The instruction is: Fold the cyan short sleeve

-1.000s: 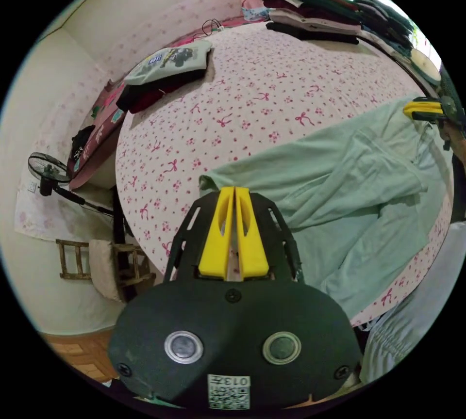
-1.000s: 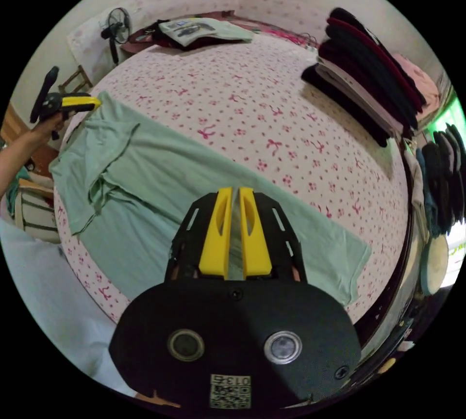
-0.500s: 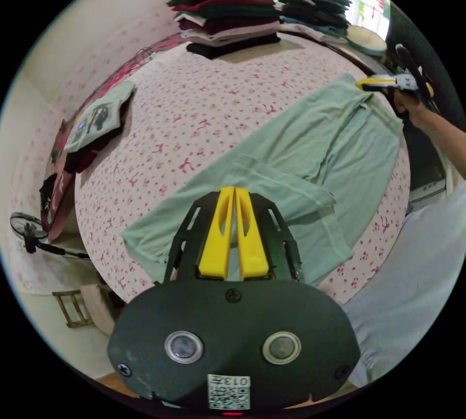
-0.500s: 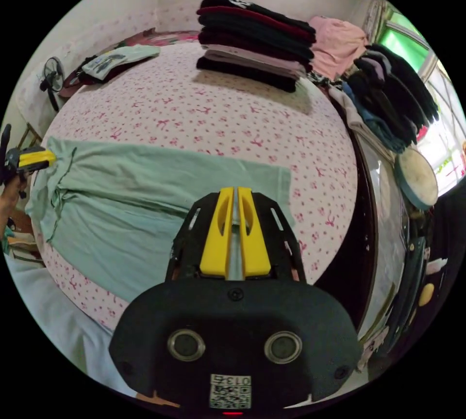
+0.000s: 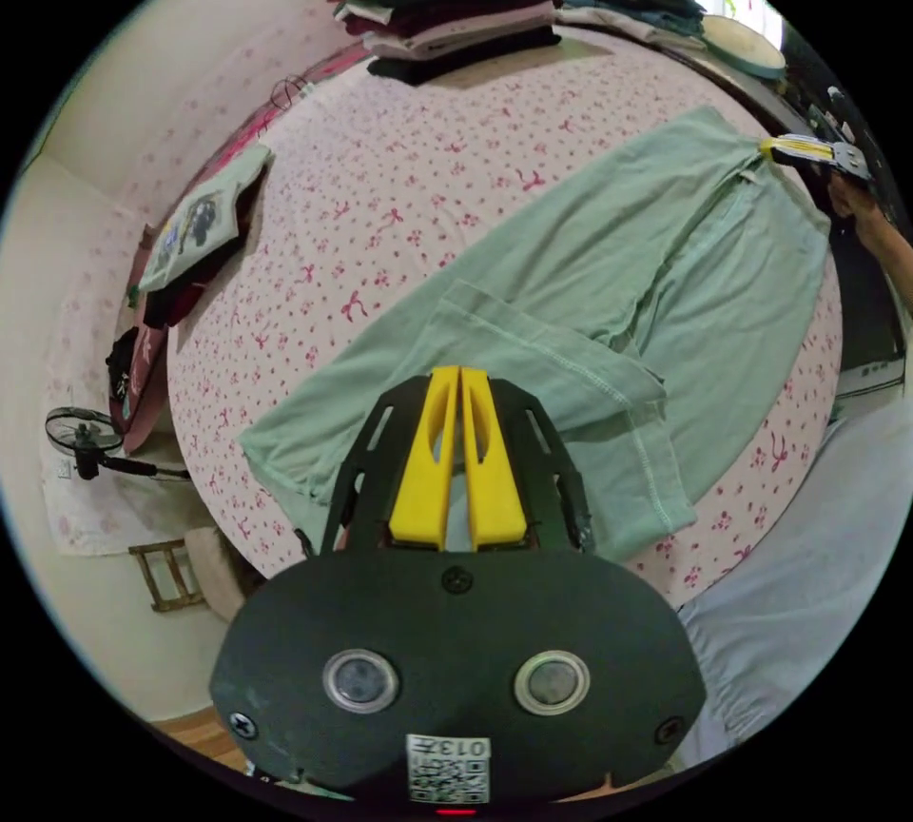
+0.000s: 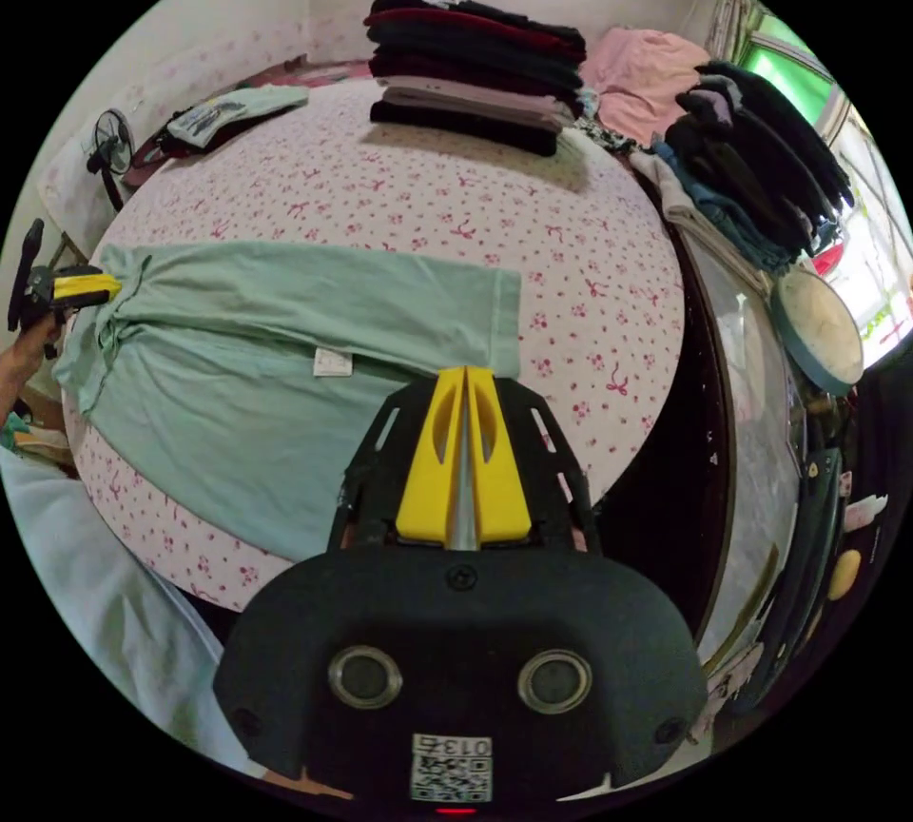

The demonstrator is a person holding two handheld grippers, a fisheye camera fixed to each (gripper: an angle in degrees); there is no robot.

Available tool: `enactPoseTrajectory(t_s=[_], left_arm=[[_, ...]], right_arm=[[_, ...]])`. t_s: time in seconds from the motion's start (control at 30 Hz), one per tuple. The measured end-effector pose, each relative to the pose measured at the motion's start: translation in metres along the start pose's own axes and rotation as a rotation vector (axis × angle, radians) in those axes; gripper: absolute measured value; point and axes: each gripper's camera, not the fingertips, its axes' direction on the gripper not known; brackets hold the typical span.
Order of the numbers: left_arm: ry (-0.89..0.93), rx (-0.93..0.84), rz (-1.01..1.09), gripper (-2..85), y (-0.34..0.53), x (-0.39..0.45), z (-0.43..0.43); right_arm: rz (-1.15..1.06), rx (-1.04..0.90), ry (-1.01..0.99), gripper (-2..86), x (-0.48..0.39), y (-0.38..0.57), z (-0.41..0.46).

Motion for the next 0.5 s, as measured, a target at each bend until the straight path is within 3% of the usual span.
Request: enactPoseTrajectory(t_s=[0.07,0.2,0.5], left_arm=[[0.0,-0.011,-0.033,-0.2,0.005,-0.006,-0.001],[-0.071,0.024,-0.097,-0.2,0.033,-0.019,-0.021],[-0.059,-0.045,-0.096,-0.2,0.055,-0.005,0.012]], right_arm=[[0.0,-0.039,0.028,0.1,0.0,-0.01,-0.001],[-0.011,0.108,0.036,0.2,-0.011,-0.022,-0.026],[-0.497,0.182,-0.427,0.3,-0.171,-0.08,-0.044]])
